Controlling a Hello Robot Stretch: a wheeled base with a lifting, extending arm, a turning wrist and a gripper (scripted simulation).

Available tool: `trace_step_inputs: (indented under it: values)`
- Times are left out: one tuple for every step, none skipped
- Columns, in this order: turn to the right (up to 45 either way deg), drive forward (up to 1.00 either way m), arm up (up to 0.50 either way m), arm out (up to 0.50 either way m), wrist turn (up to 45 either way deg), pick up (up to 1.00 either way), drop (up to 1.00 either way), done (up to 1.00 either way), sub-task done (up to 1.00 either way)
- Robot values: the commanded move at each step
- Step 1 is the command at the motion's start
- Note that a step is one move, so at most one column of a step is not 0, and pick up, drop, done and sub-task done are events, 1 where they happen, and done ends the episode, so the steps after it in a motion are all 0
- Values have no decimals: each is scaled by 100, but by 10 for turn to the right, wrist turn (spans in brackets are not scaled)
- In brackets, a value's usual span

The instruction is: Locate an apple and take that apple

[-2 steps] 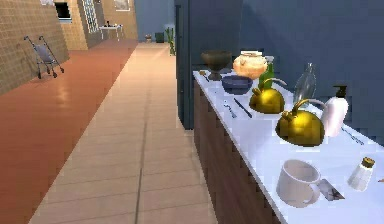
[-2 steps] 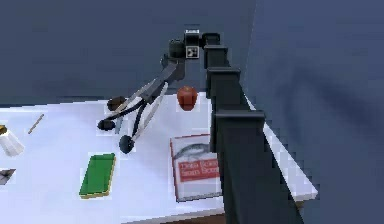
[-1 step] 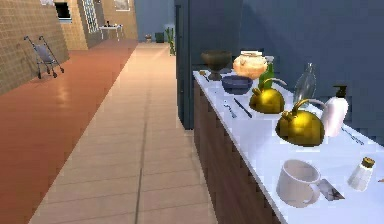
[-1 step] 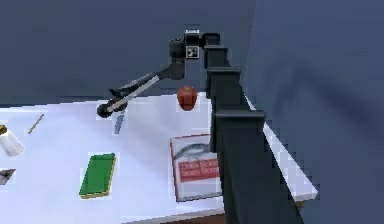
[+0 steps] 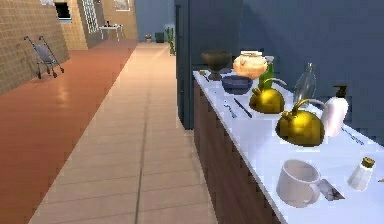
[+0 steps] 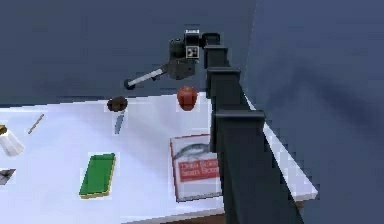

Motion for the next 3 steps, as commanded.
trace_step_inputs:
  values:
    - [0,0,0,0,450,0,0,0,0]
    - [0,0,0,0,30,0,0,0,0]
    - [0,0,-10,0,0,0,0,0,0]
